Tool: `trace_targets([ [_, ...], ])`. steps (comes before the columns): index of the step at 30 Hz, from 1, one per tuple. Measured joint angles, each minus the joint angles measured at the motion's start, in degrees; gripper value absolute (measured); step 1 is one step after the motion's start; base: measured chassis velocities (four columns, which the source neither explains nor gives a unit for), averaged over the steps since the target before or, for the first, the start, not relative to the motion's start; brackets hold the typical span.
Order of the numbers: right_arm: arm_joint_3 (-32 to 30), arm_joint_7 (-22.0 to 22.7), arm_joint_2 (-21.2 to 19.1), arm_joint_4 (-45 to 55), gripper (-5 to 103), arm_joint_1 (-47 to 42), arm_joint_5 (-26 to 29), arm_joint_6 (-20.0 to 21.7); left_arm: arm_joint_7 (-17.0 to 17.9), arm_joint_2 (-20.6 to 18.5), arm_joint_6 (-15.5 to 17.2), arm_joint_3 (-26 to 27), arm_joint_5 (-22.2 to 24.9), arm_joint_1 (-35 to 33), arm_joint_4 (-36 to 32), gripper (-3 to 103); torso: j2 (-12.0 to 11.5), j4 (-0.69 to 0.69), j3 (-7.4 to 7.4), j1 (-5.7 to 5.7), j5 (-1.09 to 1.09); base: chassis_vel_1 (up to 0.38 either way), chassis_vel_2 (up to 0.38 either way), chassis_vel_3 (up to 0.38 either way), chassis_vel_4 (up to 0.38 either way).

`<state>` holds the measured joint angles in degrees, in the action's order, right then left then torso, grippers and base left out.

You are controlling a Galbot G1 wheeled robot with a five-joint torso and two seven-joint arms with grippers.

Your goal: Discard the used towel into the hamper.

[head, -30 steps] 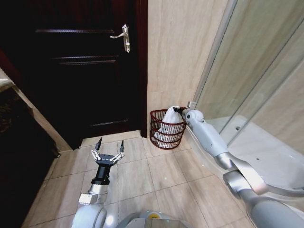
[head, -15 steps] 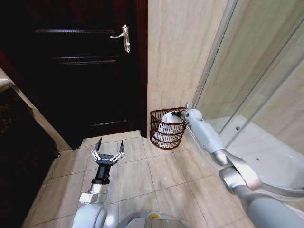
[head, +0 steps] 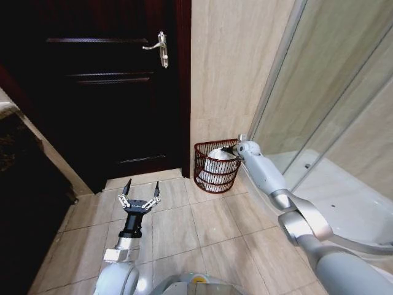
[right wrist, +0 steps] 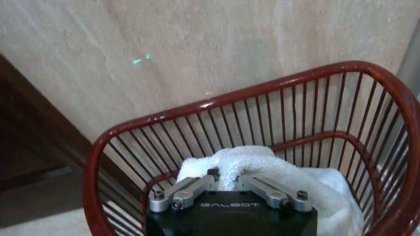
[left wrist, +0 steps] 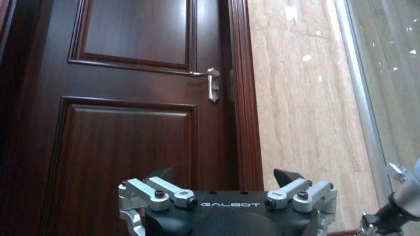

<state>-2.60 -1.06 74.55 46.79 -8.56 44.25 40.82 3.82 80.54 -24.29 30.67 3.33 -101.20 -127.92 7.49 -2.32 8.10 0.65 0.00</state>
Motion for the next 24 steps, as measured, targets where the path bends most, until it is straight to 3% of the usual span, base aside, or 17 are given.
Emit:
trace_targets([
  [3, -0.20, -0.83, -0.11, -0.05, 0, -0.13, -1.18, -0.05, -0.02, 0.12, 0.01, 0.02, -0.11, -0.07, 0.00, 100, 0.00, 0.00, 0.00, 0.00, 0.00, 0.000, 0.000, 0.000, 0.000],
  [7, -0.28, -0.90, -0.06, -0.05, 12, -0.13, -2.13, -1.24, -0.09, 0.39, 0.03, -0.03, -0.42, -0.03, 0.00, 100, 0.00, 0.00, 0.00, 0.00, 0.00, 0.000, 0.000, 0.000, 0.000],
  [11, 0.13, -0.38, -0.19, 0.49, 28, -0.04, -2.44, -3.47, -0.17, 0.67, 0.05, -0.13, -0.71, -0.12, -0.07, 100, 0.00, 0.00, 0.01, 0.00, 0.00, 0.000, 0.000, 0.000, 0.000],
  [15, 0.34, 0.04, -0.74, 1.48, 38, -0.08, -2.18, -3.61, -0.18, 0.70, 0.05, -0.13, -0.78, -0.24, -0.22, 100, 0.01, 0.00, 0.01, 0.00, 0.00, 0.000, 0.000, 0.000, 0.000],
  [19, 0.92, 0.98, -2.02, 3.42, 60, -0.53, -1.60, -3.02, -0.22, 0.73, 0.04, -0.21, -0.92, -0.35, -0.51, 100, 0.01, 0.00, 0.01, 0.00, 0.00, 0.000, 0.000, 0.000, 0.000],
  [20, 0.92, 0.98, -2.02, 3.42, 60, -0.53, -1.60, -3.02, -0.22, 0.73, 0.04, -0.21, -0.92, -0.35, -0.51, 100, 0.01, 0.00, 0.01, 0.00, 0.00, 0.000, 0.000, 0.000, 0.000],
  [23, 0.91, 1.53, -2.85, 4.89, 77, -0.97, -0.70, -2.26, -0.23, 0.71, 0.02, -0.26, -0.95, -0.53, -0.69, 100, 0.01, 0.00, 0.01, 0.00, 0.00, 0.000, 0.000, 0.000, 0.000],
  [24, 0.91, 1.53, -2.85, 4.89, 77, -0.97, -0.70, -2.26, -0.23, 0.71, 0.02, -0.26, -0.95, -0.53, -0.69, 100, 0.01, 0.00, 0.01, 0.00, 0.00, 0.000, 0.000, 0.000, 0.000],
])
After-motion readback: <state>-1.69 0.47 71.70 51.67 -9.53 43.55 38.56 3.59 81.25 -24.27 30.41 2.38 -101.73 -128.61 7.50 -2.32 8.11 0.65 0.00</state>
